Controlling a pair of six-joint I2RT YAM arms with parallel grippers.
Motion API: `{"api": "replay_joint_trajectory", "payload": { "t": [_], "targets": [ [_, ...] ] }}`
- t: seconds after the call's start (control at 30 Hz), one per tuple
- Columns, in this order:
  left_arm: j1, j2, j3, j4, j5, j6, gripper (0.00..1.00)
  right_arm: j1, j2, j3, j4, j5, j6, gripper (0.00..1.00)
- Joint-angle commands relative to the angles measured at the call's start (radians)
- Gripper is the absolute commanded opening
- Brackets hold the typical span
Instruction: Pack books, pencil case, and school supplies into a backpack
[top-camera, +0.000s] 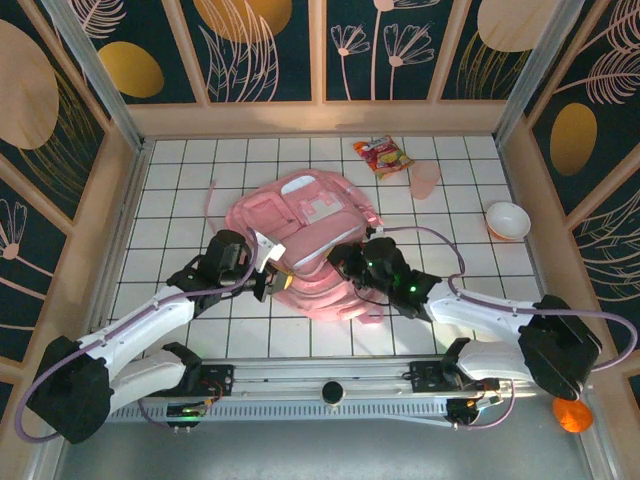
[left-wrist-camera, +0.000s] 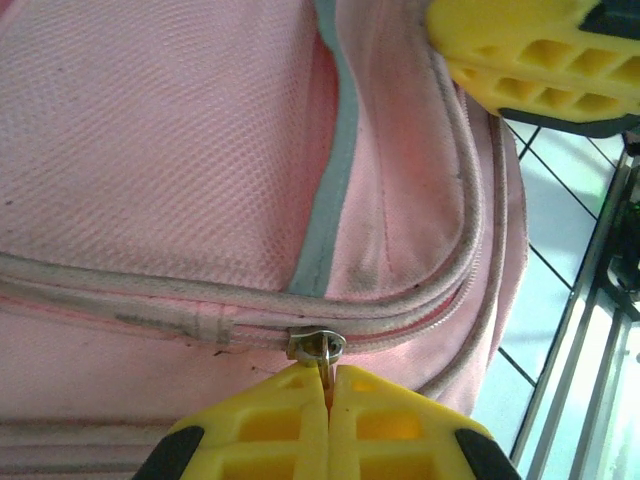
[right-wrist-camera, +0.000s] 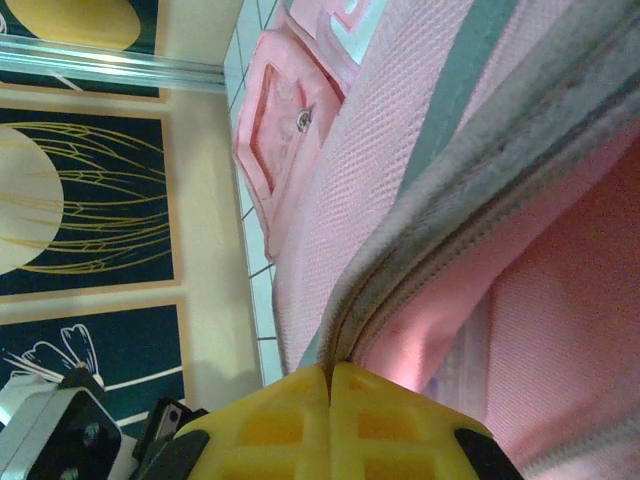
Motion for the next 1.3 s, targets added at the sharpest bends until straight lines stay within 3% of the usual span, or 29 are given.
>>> {"api": "replay_joint_trajectory", "payload": {
  "t": [0.0, 0.4, 0.5, 0.57, 0.67, 0.87, 0.97, 1.1, 1.27],
  "targets": [
    [-0.029, -0.003, -0.001, 0.095, 0.107, -0.047, 0.0, 0.013, 0.042, 0.056, 0.044, 0.032, -0.013, 0.0],
    [-0.172, 0.054, 0.042, 0.225, 0.079, -0.15, 0.0, -0.003, 0.115, 0.137, 0.026, 0.032, -0.08, 0.0],
    [-0.196, 0.077, 0.075, 0.25, 0.053, -0.164, 0.08, -0.004, 0.12, 0.137, 0.021, 0.023, -0.091, 0.0],
    [-0.196, 0.065, 0.091, 0.228, 0.011, -0.139, 0.19, -0.011, 0.111, 0.142, 0.0, 0.018, -0.131, 0.0],
    [-0.195, 0.002, 0.085, 0.137, -0.115, 0.006, 0.41, -0.04, 0.079, 0.174, -0.123, -0.04, -0.256, 0.0],
    [-0.194, -0.091, 0.101, 0.048, -0.221, 0.308, 0.65, -0.166, 0.018, 0.197, -0.307, -0.203, -0.53, 0.0],
    [-0.195, -0.091, 0.096, 0.053, -0.312, 0.474, 0.71, -0.217, 0.011, 0.207, -0.354, -0.277, -0.632, 0.0],
    [-0.195, -0.06, 0.071, 0.051, -0.385, 0.711, 0.74, -0.227, -0.012, 0.241, -0.434, -0.314, -0.745, 0.16],
    [-0.195, -0.032, 0.049, 0.019, -0.421, 0.933, 0.78, -0.226, -0.079, 0.235, -0.489, -0.294, -0.793, 0.22]
  ]
}}
